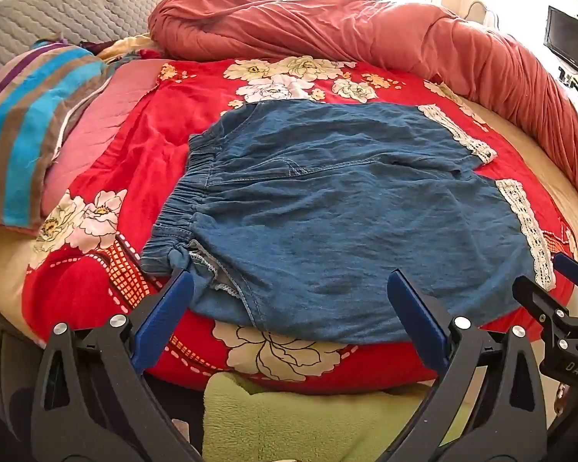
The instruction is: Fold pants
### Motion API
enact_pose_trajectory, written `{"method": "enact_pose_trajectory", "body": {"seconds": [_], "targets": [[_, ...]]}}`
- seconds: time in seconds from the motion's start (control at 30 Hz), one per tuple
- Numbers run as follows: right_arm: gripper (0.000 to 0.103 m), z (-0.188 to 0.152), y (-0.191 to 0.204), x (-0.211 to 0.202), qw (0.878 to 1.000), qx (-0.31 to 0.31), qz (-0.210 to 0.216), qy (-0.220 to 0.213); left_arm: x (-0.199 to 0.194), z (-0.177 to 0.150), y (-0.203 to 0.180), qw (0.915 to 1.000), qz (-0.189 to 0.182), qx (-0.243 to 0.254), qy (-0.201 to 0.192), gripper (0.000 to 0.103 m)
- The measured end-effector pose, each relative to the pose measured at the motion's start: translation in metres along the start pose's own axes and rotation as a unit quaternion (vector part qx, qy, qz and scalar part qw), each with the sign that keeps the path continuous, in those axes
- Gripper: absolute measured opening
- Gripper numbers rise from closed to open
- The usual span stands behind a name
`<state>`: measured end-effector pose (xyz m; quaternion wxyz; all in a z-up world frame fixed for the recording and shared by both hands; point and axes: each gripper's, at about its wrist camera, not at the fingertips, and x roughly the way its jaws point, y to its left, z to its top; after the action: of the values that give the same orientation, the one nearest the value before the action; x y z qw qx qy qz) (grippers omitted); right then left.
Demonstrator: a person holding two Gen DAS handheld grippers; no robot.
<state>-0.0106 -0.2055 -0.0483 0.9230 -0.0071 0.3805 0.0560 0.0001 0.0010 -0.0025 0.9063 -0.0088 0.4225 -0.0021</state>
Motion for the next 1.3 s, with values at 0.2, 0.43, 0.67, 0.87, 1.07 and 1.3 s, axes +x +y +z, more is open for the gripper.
{"method": "enact_pose_trajectory", "body": {"seconds": [0.2, 0.43, 0.67, 0.87, 1.07, 1.3], "targets": [[0.099, -0.0020, -0.0004, -0.0006, 1.000, -0.001, 0.001, 0.002, -0.0017, -0.0009, -0.0013, 1.0000, 0.002, 0.001, -0.001, 0.095], [0.099, 0.0000, 0.0043, 0.0021, 1.000, -0.006, 0.000, 0.006, -0.0024, -0.0006, -0.0040, 1.0000, 0.005, 0.003, 0.000, 0.095], [0.099, 0.0000, 0.0046, 0.0023, 1.000, -0.006, 0.000, 0.006, -0.0025, 0.0000, -0.0036, 1.0000, 0.005, 0.003, 0.000, 0.095], [0.099, 0.0001, 0.0046, 0.0010, 1.000, -0.006, 0.000, 0.004, -0.0041, 0.0006, -0.0025, 1.0000, 0.005, 0.003, -0.002, 0.095], [0.099, 0.0004, 0.0047, 0.0010, 1.000, -0.007, 0.000, 0.004, -0.0057, 0.0024, 0.0011, 1.0000, 0.006, 0.002, -0.003, 0.095], [0.099, -0.0001, 0.0050, 0.0010, 1.000, -0.007, 0.000, 0.004, -0.0069, 0.0019, 0.0012, 0.9999, 0.009, 0.002, -0.005, 0.095]]}}
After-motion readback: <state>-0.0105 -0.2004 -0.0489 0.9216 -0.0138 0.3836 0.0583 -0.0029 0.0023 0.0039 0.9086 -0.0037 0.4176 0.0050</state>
